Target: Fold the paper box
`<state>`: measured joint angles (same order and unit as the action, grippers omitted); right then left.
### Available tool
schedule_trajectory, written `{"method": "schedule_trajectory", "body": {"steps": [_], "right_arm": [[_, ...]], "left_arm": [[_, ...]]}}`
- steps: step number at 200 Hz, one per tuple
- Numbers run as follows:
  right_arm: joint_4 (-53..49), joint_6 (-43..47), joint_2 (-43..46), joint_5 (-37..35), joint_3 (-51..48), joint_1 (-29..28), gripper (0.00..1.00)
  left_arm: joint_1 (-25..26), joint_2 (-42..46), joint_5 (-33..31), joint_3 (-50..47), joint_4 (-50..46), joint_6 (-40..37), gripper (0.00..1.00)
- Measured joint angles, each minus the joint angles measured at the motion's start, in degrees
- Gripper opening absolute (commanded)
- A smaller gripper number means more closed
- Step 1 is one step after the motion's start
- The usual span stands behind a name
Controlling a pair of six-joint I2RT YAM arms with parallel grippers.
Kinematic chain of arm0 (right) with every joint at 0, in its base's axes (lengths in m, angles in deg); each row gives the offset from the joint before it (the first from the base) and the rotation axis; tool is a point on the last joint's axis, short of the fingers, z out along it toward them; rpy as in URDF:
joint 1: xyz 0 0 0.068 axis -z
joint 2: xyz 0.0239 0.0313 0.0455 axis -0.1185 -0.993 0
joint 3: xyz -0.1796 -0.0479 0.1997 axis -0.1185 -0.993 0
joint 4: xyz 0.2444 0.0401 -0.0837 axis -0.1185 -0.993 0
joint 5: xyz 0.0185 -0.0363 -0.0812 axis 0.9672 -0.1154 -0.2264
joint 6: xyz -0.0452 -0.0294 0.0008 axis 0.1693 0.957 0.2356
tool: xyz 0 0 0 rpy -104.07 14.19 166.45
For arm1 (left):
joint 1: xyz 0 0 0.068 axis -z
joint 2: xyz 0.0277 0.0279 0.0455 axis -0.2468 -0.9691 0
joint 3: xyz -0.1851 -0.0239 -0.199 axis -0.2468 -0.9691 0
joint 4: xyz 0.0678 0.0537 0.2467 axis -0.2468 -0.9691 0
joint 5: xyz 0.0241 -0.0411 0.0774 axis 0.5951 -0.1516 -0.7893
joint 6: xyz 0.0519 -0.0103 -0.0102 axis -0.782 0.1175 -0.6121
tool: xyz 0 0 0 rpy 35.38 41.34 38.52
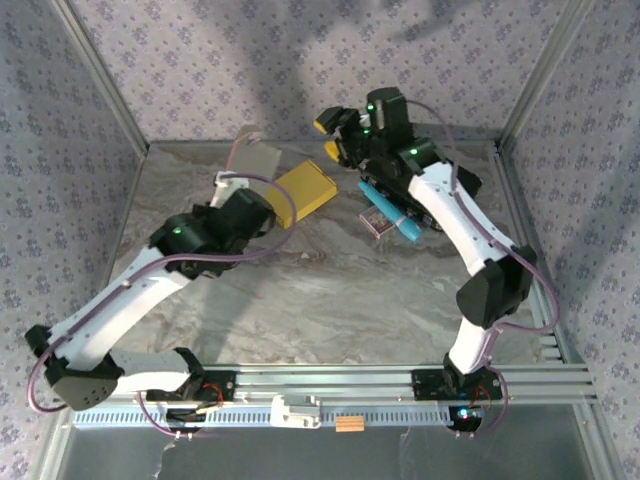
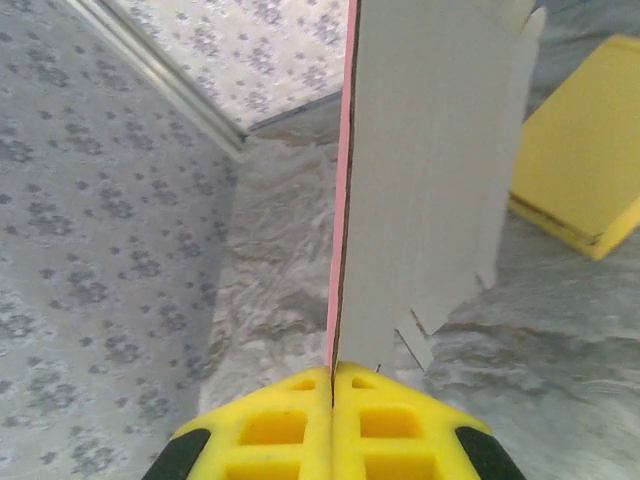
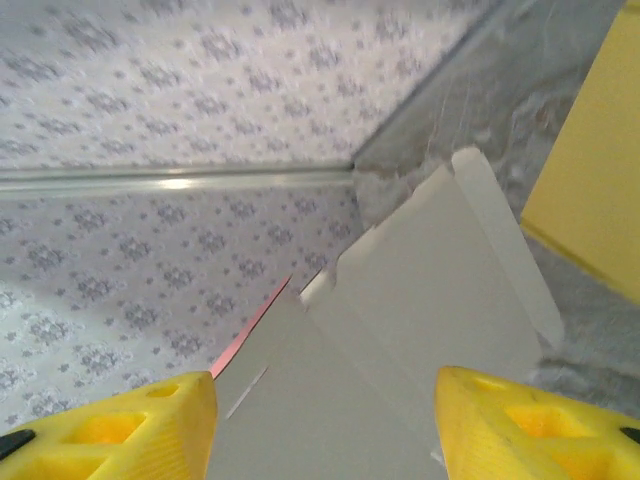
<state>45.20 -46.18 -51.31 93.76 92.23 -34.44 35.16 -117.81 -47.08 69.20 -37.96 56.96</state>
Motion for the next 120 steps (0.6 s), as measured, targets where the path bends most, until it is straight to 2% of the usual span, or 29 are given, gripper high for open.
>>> {"method": "schedule_trajectory", "body": {"steps": [16,36,60,74,96,120], "right_arm": [[-3.3,2.8,2.2,-2.1,0.1,1.8,0.58],[-7.6,5.0,4.9,-5.7,-0.8,3.5,0.56],[-13.5,7.1,7.4,-10.6,-1.5,4.5,0.56],[-16.6,8.2,8.3,-12.8,-1.5,4.5,0.56],[-20.7,9.4,9.4,-15.5,-2.0,4.5,0.56],[-22.2,9.1,12.7,-16.7,-6.7,4.2,0.56]], "left_arm": [[-0.9,2.3,7.0,2.1,0.9,-1.6,0.00],[-3.0,4.9,18.6,3.4,3.4,-2.9,0.00],[-9.3,6.5,36.7,3.6,7.0,-2.9,0.00],[-12.3,6.0,45.0,3.6,8.0,-2.5,0.00],[-14.6,3.0,53.9,3.2,8.0,-2.5,0.00],[-15.3,-2.7,56.7,3.0,6.2,-3.2,0.00]]}}
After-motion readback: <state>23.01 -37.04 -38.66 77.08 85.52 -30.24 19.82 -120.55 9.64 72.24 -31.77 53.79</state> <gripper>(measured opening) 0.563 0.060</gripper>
